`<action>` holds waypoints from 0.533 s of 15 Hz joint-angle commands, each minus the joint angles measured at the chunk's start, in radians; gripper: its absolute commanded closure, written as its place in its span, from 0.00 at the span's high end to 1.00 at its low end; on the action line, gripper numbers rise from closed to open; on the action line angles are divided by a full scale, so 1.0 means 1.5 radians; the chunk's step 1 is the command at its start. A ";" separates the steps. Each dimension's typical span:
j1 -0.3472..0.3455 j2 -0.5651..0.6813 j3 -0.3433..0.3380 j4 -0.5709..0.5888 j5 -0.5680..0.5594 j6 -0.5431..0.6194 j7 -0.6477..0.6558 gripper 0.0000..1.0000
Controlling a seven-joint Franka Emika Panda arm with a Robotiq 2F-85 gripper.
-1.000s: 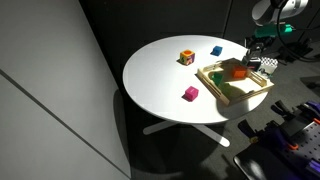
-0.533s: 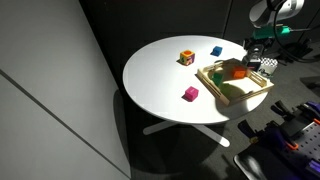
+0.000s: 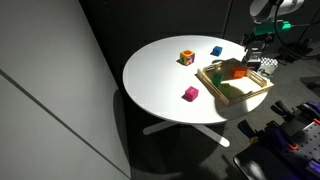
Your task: Put the gray block on a white and black cube
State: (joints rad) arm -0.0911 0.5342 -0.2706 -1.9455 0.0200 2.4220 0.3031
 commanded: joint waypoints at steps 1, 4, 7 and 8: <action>-0.014 -0.052 0.024 -0.023 -0.006 -0.024 -0.042 1.00; -0.016 -0.081 0.042 -0.040 -0.007 -0.037 -0.091 1.00; -0.011 -0.115 0.054 -0.068 -0.015 -0.053 -0.133 1.00; -0.008 -0.126 0.057 -0.077 -0.021 -0.065 -0.140 1.00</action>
State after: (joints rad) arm -0.0915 0.4245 -0.2113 -1.9995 0.0182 2.3660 0.1458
